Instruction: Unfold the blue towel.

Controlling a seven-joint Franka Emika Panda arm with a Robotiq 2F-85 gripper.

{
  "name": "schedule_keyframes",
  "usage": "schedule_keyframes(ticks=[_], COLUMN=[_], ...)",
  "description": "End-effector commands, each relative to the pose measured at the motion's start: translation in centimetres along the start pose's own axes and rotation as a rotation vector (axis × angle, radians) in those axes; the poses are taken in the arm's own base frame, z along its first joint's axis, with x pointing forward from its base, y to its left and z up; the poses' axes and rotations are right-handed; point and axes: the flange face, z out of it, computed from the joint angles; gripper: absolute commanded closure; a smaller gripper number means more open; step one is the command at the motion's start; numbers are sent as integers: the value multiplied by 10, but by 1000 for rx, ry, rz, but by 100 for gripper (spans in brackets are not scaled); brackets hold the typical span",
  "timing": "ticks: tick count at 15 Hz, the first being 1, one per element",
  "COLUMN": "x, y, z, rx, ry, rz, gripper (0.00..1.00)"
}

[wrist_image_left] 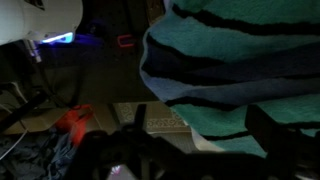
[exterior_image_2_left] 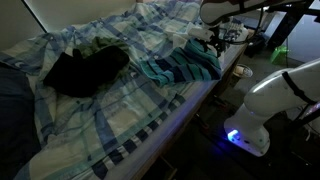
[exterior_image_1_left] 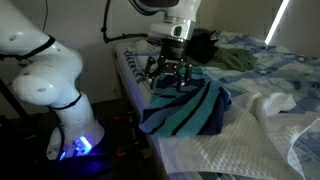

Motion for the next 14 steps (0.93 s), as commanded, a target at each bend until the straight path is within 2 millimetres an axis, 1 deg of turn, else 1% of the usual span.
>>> schedule_keyframes(ticks=[1,6,9,12,13,14], x=[-9,-17,-24,-32,-33,-33], y=[-28,-65,-79,-92,-95,-97], z=[19,45,58,64,65,63], rx=[67,127,135,131,126,131], ry=[-25,-39,-56,-83,-90,-96], rz=[-41,-90,-130,-160,-160,-166], gripper=[0,0,0,1,26,26])
